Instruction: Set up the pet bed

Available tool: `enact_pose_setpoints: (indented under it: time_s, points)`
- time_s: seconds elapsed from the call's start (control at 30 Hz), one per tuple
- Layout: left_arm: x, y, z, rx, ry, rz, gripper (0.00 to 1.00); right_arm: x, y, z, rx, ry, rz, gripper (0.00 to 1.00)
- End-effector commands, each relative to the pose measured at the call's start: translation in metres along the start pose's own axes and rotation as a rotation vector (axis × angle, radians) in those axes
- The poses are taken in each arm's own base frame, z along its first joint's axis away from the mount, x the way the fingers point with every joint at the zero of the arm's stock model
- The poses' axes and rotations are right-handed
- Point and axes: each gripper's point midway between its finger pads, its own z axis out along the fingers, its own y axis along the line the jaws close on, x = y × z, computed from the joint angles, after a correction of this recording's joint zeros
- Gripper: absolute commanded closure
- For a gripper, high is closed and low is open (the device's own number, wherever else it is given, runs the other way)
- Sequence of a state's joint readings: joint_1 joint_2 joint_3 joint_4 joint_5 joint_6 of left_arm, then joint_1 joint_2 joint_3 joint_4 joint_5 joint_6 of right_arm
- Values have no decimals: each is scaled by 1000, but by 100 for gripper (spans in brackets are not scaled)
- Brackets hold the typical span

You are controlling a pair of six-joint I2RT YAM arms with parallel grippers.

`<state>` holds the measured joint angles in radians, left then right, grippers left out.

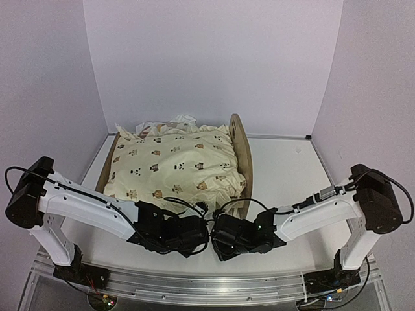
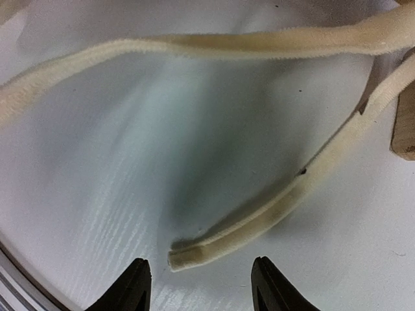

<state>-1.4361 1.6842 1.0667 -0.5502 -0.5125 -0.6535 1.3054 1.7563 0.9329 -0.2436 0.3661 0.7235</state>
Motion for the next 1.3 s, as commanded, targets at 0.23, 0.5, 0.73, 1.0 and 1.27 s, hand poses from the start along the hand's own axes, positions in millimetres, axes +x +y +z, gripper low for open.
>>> enact_pose_setpoints:
  time_s: [0.23,0.5,0.73,1.0,1.27]
  points:
    - [-3,9,-8,16,-44,-56,98,-5,-2,14,98,-15,36,47]
    - [-5,7,-10,37,-58,-60,99,12,-27,21,210,17,21,61]
    - [-6,7,-13,50,-64,-64,99,45,-48,32,258,92,42,96]
    - [-12,-19,-12,161,-64,-47,99,34,-61,8,247,16,7,100]
    - [-22,-80,8,337,-49,3,100,13,-77,-54,188,-79,-39,100]
